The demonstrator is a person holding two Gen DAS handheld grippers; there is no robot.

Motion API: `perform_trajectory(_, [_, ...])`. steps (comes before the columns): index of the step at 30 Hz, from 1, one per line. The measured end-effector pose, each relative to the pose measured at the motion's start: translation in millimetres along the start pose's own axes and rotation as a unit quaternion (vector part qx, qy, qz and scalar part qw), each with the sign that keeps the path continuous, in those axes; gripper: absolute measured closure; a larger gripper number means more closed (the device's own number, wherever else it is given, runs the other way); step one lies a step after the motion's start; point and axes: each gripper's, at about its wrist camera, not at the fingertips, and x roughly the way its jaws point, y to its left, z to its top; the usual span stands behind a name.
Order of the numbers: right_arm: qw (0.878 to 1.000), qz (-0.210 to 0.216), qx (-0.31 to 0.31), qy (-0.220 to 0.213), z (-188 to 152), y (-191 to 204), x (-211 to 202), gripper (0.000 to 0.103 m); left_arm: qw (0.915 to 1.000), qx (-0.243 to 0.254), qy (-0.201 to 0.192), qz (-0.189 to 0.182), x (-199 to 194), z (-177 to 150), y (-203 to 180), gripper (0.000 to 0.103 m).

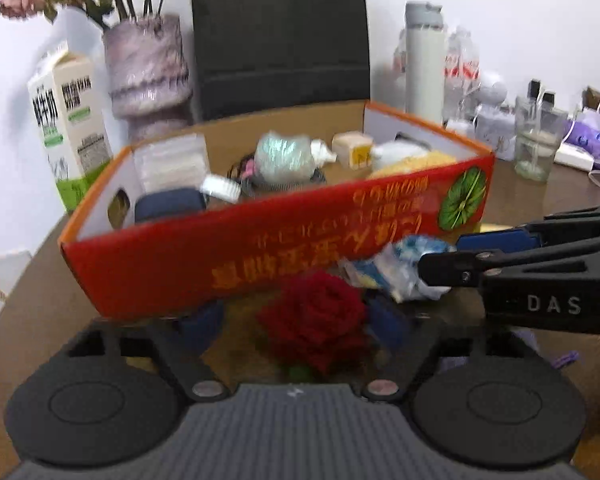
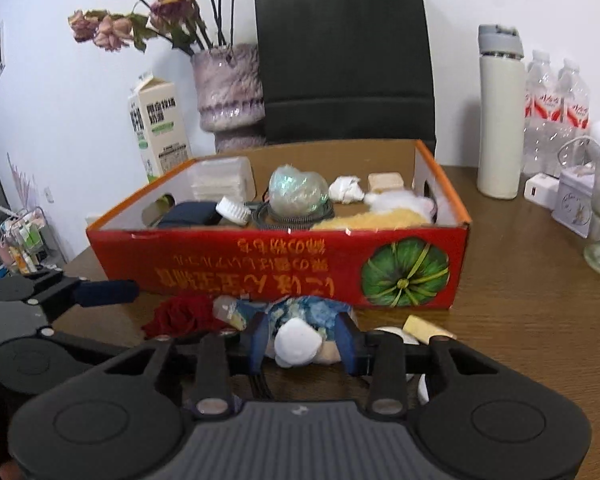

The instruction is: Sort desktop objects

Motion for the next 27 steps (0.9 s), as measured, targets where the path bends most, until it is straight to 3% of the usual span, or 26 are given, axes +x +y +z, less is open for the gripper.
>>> perform_trajectory(4, [1.0,-0.007,-0.007,0.009,-4.5,2.7,4.4,0.067,0.9984,-0.051,0.023,0.0,3.3,0.2,17.9,0.056])
perform_trajectory(5, [1.0,-0.007,-0.011,0.011,-5.0,4.3,5.3,0.067,0.9975,-0.066,0.025,-0.003,1.8,0.0,23.2,0.057])
perform_trajectory(7, [1.0,-0.013,-0.024,0.013,-6.7,8.8,7.3,0.068,0.9964,-0.082,0.022,-0.006,-2.6,-0.7,30.1,0.058])
perform_trajectory(9, [0.999,-0.019,-0.038,0.012,-8.5,13.0,8.1,0.076,0.9967,-0.08,0.012,0.0,-7.1,-1.3,30.6,0.059])
perform_trajectory(15, [0.998,-0.028,-0.046,-0.025,-6.4,19.4,-12.5,0.076,0.9991,-0.039,-0.013,-0.006,-32.8,2.9,20.8,0.06])
perform_trajectory(18, [0.998,-0.02,-0.027,-0.048,-1.0,16.1,-33.7,0.076,0.9978,-0.059,-0.019,-0.023,-53.9,9.4,23.9,0.06])
perform_trajectory(22, [0.998,0.009,0.01,-0.066,28.0,3.7,-58.4,0.076,0.9929,-0.084,-0.055,-0.064,-80.2,38.0,41.6,0.06])
perform_trajectory(27, [0.996,-0.035,-0.033,-0.07,89.3,-4.9,-43.8,0.076,0.9935,-0.089,-0.033,-0.063,-49.8,93.6,71.2,0.059])
